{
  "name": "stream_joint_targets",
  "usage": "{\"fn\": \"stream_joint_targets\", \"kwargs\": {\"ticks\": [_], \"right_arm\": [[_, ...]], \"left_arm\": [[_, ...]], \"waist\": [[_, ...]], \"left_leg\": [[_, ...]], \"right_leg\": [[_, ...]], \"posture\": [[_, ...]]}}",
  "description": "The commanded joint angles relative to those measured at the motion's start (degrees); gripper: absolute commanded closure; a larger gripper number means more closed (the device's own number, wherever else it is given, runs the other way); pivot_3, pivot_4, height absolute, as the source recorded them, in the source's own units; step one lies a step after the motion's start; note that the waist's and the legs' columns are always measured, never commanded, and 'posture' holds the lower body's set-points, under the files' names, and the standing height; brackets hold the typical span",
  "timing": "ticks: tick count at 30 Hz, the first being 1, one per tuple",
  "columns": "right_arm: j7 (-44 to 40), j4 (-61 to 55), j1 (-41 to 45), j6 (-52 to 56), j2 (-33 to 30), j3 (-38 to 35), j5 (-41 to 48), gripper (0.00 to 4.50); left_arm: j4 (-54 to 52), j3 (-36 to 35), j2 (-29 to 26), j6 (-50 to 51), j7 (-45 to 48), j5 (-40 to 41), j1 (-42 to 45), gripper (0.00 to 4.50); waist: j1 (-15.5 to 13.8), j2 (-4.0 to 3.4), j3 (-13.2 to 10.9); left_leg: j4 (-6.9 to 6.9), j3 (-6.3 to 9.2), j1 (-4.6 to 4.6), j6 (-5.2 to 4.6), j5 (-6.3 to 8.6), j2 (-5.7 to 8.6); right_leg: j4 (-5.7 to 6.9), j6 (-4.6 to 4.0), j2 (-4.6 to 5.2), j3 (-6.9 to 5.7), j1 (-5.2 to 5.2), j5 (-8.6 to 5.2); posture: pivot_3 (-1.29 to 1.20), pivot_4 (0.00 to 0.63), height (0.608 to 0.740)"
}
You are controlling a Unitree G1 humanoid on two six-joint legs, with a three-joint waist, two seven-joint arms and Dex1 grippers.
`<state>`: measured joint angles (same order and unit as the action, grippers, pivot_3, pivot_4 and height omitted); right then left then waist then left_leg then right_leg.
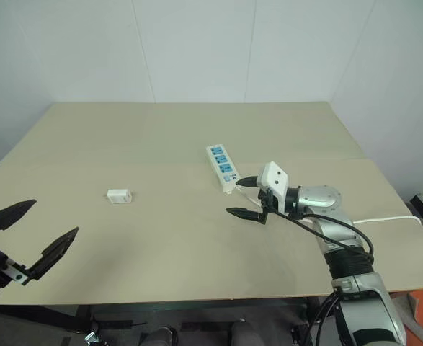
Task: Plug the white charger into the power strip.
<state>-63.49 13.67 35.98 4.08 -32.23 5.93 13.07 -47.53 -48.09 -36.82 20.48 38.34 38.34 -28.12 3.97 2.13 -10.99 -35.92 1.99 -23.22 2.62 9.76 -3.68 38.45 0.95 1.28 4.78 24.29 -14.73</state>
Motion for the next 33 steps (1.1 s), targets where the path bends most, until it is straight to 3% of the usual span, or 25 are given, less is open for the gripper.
{"fn": "stream_joint_targets", "kwargs": {"ticks": [1,6,11,15,18,27,33], "right_arm": [[2.6,-4.2,-1.5,0.4,-1.3,-2.8,0.3,0.00],[14.3,-4.3,-1.2,3.2,2.6,-4.2,-2.2,0.00],[30.5,-1.3,2.4,8.7,12.8,-4.2,-5.6,0.00],[47.2,8.4,8.2,8.3,23.1,-5.0,-9.8,0.00],[55.2,18.4,12.5,3.7,26.5,-4.4,-13.7,0.00],[62.1,38.5,18.9,-6.5,28.9,-3.9,-17.4,0.00],[59.2,45.4,20.5,-8.0,29.4,-4.9,-16.3,0.00]], "left_arm": [[3.4,1.2,-3.1,0.0,1.4,0.2,2.7,0.03],[8.4,7.9,-7.4,-0.2,2.6,-1.1,10.3,0.03],[13.6,16.2,-10.6,-0.1,4.2,-1.0,21.6,0.03],[17.3,21.1,-11.0,-0.4,5.8,-1.6,28.4,0.03],[19.0,22.7,-11.0,-0.6,7.0,-2.2,30.5,0.03],[18.4,21.5,-10.5,-0.2,8.1,-2.2,29.7,0.03],[16.8,20.0,-10.2,0.3,7.7,-1.6,27.4,0.03]], "waist": [[0.0,0.00,0.0],[0.0,0.01,0.0],[0.3,0.00,0.0],[0.4,0.00,0.0],[0.4,0.00,0.0],[0.4,0.00,0.0],[0.9,0.00,0.0]], "left_leg": [[0.00,-0.02,0.01,0.00,0.00,0.00],[-0.03,-0.09,0.07,0.00,0.00,0.01],[0.04,-0.13,0.01,0.00,0.00,-0.04],[0.09,-0.21,-0.06,0.00,0.00,-0.04],[0.09,-0.23,-0.08,0.00,0.00,-0.04],[0.09,-0.30,-0.22,0.00,0.00,-0.03],[0.09,-0.30,-0.18,0.00,0.00,-0.04]], "right_leg": [[0.00,0.00,0.00,0.02,0.00,0.00],[-0.01,0.00,-0.01,0.11,-0.02,0.04],[0.00,0.29,-0.12,0.25,0.12,0.31],[-0.01,0.33,-0.12,0.31,0.20,0.35],[-0.03,0.34,-0.11,0.32,0.20,0.37],[-0.40,0.50,-0.08,0.38,0.18,0.54],[-0.38,0.51,-0.09,0.40,0.16,0.57]], "posture": [[0.00,0.150,0.740],[0.00,0.150,0.740],[0.00,0.150,0.740],[0.00,0.150,0.740],[0.00,0.150,0.740],[0.00,0.150,0.740],[0.00,0.150,0.740]]}}
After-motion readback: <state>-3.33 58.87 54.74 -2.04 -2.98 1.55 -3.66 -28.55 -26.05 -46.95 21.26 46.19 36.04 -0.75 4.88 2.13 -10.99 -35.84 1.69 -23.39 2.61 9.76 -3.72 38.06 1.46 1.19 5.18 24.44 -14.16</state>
